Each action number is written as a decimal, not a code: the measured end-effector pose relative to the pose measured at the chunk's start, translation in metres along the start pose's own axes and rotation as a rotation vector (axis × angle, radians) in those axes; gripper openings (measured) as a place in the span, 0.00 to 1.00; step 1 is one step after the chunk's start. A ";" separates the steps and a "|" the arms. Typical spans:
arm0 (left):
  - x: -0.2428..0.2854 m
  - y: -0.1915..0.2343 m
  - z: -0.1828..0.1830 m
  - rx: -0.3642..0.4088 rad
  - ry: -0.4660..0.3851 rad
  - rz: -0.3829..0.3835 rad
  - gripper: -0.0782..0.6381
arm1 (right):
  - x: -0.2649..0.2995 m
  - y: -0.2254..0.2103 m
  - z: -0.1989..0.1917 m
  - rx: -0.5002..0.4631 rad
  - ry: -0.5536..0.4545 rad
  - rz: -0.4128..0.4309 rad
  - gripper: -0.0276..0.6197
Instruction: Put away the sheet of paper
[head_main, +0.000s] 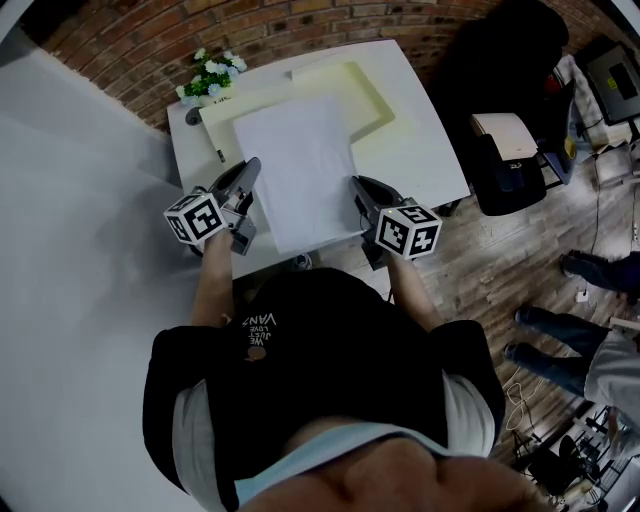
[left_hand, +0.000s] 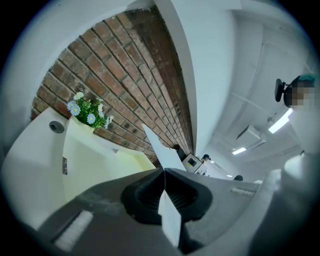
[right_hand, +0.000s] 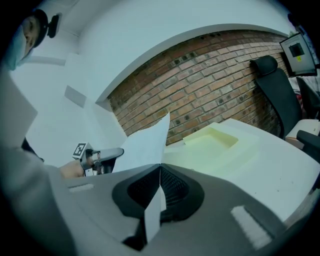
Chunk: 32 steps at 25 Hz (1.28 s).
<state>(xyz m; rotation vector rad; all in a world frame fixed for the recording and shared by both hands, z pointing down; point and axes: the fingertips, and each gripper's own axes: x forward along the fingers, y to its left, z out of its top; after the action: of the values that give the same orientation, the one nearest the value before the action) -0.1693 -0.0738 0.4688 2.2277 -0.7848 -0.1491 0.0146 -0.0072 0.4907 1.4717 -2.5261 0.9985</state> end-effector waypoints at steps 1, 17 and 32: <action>0.001 0.004 0.003 -0.001 0.005 -0.003 0.11 | 0.005 0.000 0.000 0.000 -0.001 -0.005 0.05; 0.010 0.045 0.016 -0.037 0.024 -0.006 0.11 | 0.045 -0.006 0.007 -0.003 0.016 -0.044 0.05; 0.054 0.048 0.029 -0.066 -0.049 0.080 0.11 | 0.069 -0.053 0.049 -0.053 0.080 0.035 0.05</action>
<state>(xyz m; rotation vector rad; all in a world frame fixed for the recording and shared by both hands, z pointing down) -0.1594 -0.1485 0.4882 2.1342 -0.8820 -0.1881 0.0322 -0.1047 0.5023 1.3506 -2.5098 0.9675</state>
